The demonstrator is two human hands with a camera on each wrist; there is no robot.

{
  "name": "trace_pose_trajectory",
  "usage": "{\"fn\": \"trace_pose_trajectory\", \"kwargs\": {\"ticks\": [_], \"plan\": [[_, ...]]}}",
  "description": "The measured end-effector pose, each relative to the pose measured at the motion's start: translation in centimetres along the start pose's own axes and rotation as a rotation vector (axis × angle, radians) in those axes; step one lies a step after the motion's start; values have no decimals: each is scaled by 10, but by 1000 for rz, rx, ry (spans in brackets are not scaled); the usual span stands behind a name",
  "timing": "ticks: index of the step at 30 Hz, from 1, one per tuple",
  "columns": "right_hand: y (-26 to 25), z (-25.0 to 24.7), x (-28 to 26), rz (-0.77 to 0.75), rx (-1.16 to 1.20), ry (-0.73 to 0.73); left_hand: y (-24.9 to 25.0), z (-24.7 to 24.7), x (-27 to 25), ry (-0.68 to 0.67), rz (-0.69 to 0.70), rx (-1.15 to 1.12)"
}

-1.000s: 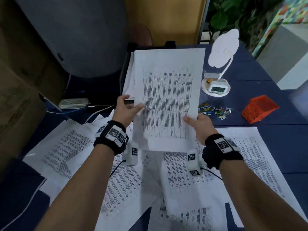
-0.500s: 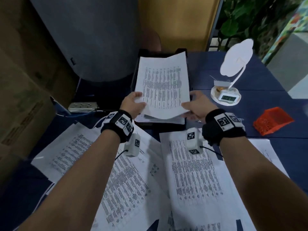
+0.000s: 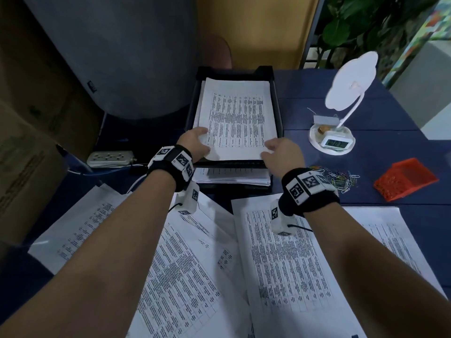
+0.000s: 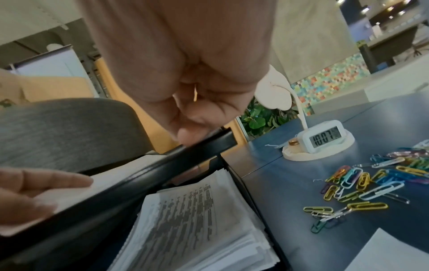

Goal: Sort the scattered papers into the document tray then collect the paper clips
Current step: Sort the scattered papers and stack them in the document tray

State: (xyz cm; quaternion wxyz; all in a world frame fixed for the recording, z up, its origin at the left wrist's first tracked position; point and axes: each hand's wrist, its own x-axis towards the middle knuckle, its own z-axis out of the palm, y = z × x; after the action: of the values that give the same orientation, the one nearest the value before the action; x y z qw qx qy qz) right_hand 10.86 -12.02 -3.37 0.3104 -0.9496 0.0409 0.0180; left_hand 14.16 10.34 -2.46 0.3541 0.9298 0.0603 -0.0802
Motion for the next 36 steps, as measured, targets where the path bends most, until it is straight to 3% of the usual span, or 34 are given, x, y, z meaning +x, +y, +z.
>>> {"fn": "trace_pose_trajectory", "kwargs": {"ticks": [5, 9, 12, 19, 25, 27, 31, 36], "plan": [[6, 7, 4, -26, -48, -28, 11, 5, -3, 84, 17, 363], [4, 4, 6, -89, -10, -67, 16, 10, -13, 105, 149, 661], [2, 3, 6, -130, -68, -45, 14, 12, -14, 32, 216, 638], [2, 6, 5, -187, -150, -76, 10, 14, -21, 17, 109, 685], [22, 4, -25, -184, 71, 178, 0, 23, -34, 37, 153, 548], [33, 7, -45, -169, 88, 187, -10, 34, -44, 66, 202, 531], [69, 23, -84, -22, 32, 76, -26, 61, -72, 126, 242, 542], [117, 39, -125, 232, -297, -175, -33, 89, -102, 153, 270, 386]]}}
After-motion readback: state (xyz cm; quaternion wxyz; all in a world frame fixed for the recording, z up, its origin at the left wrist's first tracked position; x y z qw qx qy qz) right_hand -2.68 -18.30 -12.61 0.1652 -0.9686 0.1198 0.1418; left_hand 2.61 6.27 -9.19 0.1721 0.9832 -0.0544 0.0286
